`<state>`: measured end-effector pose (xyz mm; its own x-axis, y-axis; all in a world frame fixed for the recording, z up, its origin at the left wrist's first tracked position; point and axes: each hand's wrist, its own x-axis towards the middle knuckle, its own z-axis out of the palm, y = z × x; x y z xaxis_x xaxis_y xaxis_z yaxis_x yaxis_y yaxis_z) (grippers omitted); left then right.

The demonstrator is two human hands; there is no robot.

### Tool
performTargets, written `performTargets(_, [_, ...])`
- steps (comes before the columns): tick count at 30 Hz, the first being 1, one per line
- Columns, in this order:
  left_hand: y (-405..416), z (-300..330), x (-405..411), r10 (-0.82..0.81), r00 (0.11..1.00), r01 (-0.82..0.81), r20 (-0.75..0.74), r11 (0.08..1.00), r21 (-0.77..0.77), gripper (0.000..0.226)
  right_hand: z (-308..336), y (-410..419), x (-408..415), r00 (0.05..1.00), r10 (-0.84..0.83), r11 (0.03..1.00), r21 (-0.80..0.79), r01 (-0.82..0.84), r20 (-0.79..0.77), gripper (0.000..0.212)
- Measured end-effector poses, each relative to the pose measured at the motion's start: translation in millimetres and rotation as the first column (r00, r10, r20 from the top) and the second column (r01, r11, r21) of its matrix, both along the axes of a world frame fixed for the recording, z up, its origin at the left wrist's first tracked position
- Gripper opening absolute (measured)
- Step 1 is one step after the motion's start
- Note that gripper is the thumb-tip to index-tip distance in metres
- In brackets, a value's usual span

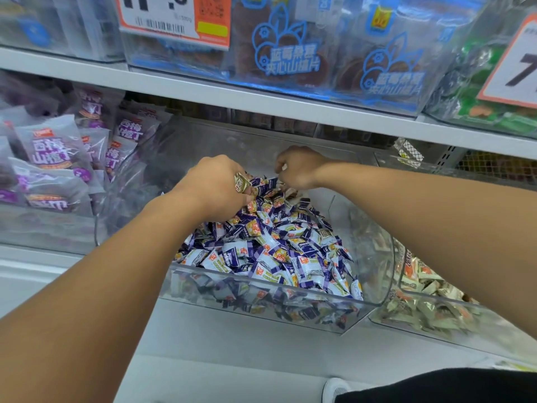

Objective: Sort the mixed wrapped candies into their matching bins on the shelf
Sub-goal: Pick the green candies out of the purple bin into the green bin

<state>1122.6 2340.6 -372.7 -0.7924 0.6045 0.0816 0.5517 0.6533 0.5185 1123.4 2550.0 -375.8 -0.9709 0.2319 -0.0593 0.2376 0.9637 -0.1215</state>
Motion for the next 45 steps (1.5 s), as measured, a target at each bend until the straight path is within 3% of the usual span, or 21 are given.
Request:
performTargets(5, [-1,0,-1,0.000,1.000,0.000,0.000,1.000,0.021,0.014,-13,-4,-11,0.981,-0.054,0.998,0.039,0.048,0.186,0.018])
performTargets(8, [-3,-1,-2,-0.005,1.000,0.005,-0.017,1.000,-0.001,0.019,-14,0,-10,0.982,-0.088,0.993,0.098,0.072,0.167,0.038])
performTargets(11, [-5,-1,-4,-0.001,1.000,0.001,-0.003,1.000,-0.011,0.017,-8,4,-4,0.976,-0.120,0.986,0.135,0.096,0.183,0.032])
performTargets(17, [-1,2,-1,-0.012,1.000,0.013,0.024,1.000,-0.018,0.037,24,15,20,0.985,-0.073,0.996,-0.035,0.080,0.159,0.026])
performTargets(20, [6,6,10,-0.022,0.997,0.022,0.068,1.000,-0.001,0.037,30,13,32,0.985,-0.063,0.991,-0.104,0.080,0.162,0.032])
performTargets(22, [12,7,16,-0.029,0.993,0.029,0.114,1.000,0.009,0.043,35,7,42,0.992,-0.040,0.992,-0.117,0.054,0.117,0.034])
performTargets(25, [22,7,24,-0.070,0.967,0.054,0.244,0.996,0.073,0.028,42,-3,68,0.999,-0.029,0.972,-0.233,0.033,0.023,0.028])
performTargets(28, [27,8,36,-0.206,0.837,0.063,0.508,0.957,0.284,0.021,45,-11,114,0.982,0.003,0.948,-0.312,-0.063,-0.191,0.022])
performTargets(30, [30,12,46,-0.336,0.751,0.093,0.569,0.906,0.412,0.018,51,-15,148,0.954,0.012,0.937,-0.329,-0.116,-0.300,0.023])
performTargets(33, [41,22,65,-0.430,0.756,0.114,0.494,0.830,0.547,0.014,68,-2,189,0.935,-0.104,0.863,-0.499,-0.084,-0.339,0.024])
performTargets(36, [59,31,86,-0.443,0.824,0.153,0.354,0.776,0.612,0.017,76,32,220,0.960,-0.192,0.757,-0.653,0.012,-0.205,0.021])
performTargets(39, [86,36,110,-0.434,0.899,0.347,0.052,0.782,0.518,0.014,65,79,243,0.940,-0.326,0.591,-0.797,0.122,-0.099,0.019])
performTargets(41, [106,37,125,-0.447,0.885,0.453,-0.133,0.755,0.474,0.012,56,102,254,0.909,-0.416,0.496,-0.844,0.203,-0.026,0.016])
performTargets(45, [141,34,142,-0.450,0.864,0.504,-0.226,0.773,0.386,0.012,47,123,266,0.852,-0.516,0.410,-0.847,0.338,0.090,0.008])
